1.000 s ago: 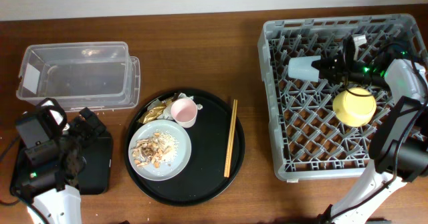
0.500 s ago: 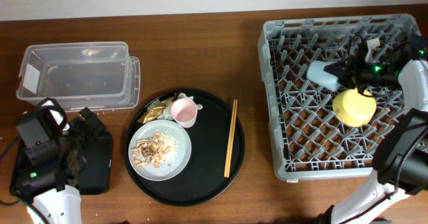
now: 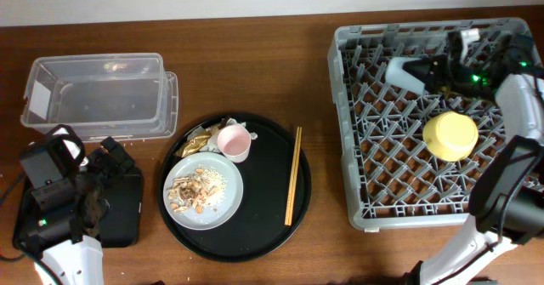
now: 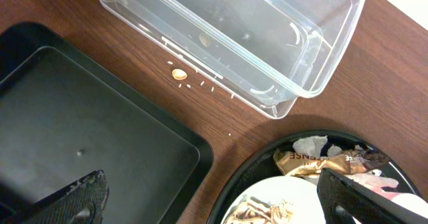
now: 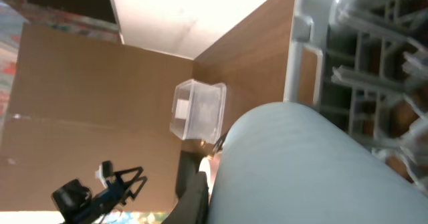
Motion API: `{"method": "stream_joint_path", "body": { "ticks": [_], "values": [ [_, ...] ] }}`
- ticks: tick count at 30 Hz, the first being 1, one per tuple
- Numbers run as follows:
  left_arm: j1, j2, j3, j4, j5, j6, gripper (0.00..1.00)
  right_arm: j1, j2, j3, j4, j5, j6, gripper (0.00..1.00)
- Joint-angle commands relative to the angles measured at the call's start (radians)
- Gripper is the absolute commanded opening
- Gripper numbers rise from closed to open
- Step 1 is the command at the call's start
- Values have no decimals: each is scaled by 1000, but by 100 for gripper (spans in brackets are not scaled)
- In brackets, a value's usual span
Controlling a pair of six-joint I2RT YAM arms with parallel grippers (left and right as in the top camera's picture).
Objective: Sort waste into correct bins and load items into the dishwasher rack
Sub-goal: 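Lower the blue cup upside down into the rack and open the gripper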
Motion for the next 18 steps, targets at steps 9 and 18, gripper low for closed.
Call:
{"method": "stream_joint_path", "body": {
  "ticks": [9,18],
  "values": [
    [4,-1,14,2,-6,-6,99,53,128,-11,-24,171,146,13],
    [4,-1,14,2,-6,-6,99,51,108,42,-194,478,120,18]
  ]
}}
